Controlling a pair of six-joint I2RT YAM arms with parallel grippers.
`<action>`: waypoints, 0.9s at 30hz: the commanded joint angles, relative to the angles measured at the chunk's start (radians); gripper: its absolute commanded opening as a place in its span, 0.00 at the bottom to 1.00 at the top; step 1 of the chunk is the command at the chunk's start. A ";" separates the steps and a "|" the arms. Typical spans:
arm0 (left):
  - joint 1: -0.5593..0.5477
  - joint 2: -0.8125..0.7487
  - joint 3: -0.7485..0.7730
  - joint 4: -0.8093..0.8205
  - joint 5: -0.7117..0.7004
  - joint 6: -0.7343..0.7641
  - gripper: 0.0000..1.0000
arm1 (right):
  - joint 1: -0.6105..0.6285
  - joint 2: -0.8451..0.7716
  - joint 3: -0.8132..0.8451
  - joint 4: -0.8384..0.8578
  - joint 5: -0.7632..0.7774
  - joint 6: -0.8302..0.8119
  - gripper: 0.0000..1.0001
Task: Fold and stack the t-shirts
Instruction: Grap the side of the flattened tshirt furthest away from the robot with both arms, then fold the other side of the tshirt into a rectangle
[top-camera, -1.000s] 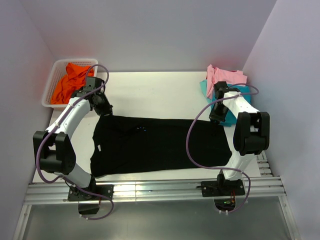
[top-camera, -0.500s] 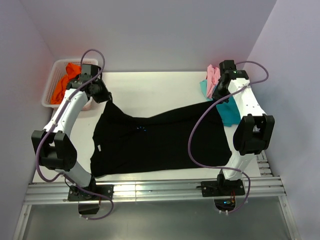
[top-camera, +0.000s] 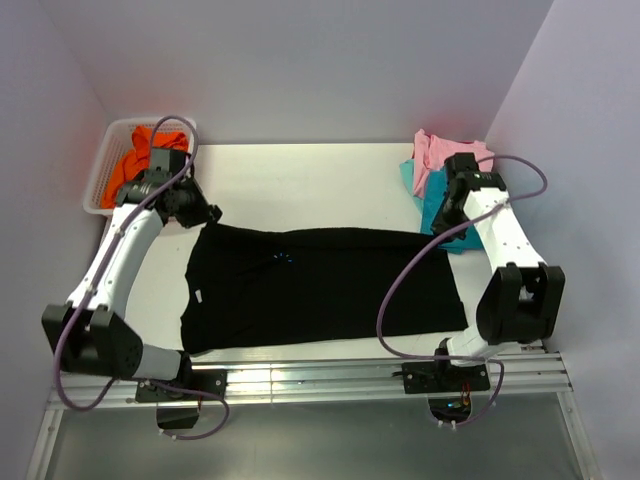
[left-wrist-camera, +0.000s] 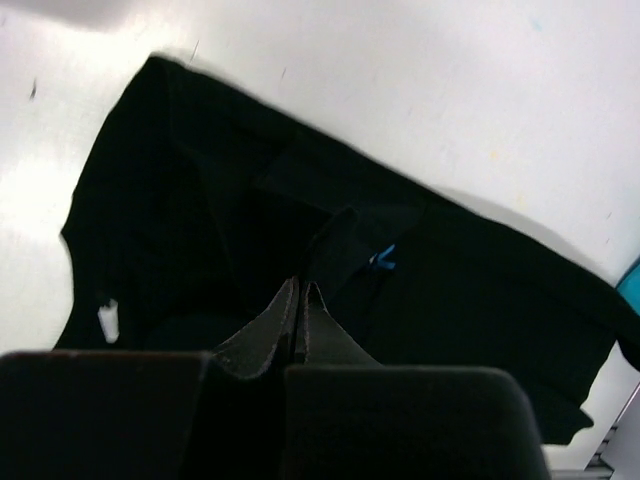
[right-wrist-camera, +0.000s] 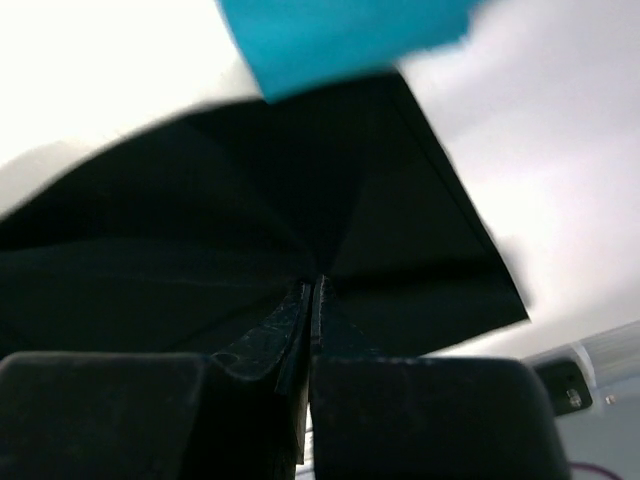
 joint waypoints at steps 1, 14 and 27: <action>0.003 -0.139 -0.077 -0.046 -0.006 -0.028 0.00 | -0.032 -0.115 -0.082 0.012 0.042 -0.002 0.00; 0.000 -0.388 -0.375 -0.148 -0.052 -0.107 0.00 | -0.081 -0.189 -0.309 0.050 0.123 0.069 0.00; -0.006 -0.643 -0.556 -0.398 -0.035 -0.186 0.46 | -0.131 -0.183 -0.326 -0.008 0.165 0.137 1.00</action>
